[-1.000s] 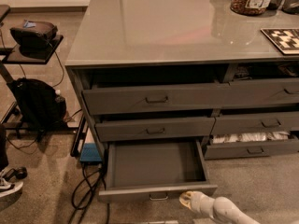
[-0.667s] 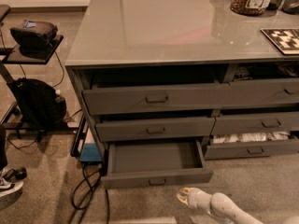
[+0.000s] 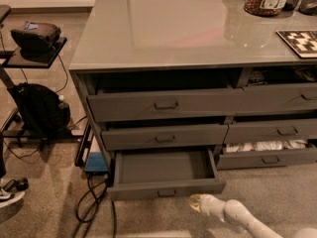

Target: Close bottom drawer

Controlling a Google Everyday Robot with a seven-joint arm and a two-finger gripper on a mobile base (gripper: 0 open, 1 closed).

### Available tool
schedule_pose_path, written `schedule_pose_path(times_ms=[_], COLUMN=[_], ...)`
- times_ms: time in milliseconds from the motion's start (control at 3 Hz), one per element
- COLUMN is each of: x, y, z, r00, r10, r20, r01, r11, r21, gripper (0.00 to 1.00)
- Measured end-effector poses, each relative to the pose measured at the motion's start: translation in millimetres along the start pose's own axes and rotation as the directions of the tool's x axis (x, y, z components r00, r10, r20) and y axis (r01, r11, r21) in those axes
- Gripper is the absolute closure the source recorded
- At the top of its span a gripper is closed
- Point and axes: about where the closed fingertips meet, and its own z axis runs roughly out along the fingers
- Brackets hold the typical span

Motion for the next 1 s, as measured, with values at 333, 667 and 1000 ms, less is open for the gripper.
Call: schedule_pose_path(times_ms=[333,667,1000], x=[6.2,6.6,9.7], y=[-45.6,-45.4,-72.9], z=[17.2,17.0,32.4], r00=[0.999,0.999,0.998], r10=[-0.049,-0.049,-0.056], r20=[-0.008,-0.008,-0.020], r01=[0.049,0.049,0.057], r11=[0.9985,0.9985,0.9974], r21=[0.023,0.023,0.043], gripper=[1.00,1.00,1.00])
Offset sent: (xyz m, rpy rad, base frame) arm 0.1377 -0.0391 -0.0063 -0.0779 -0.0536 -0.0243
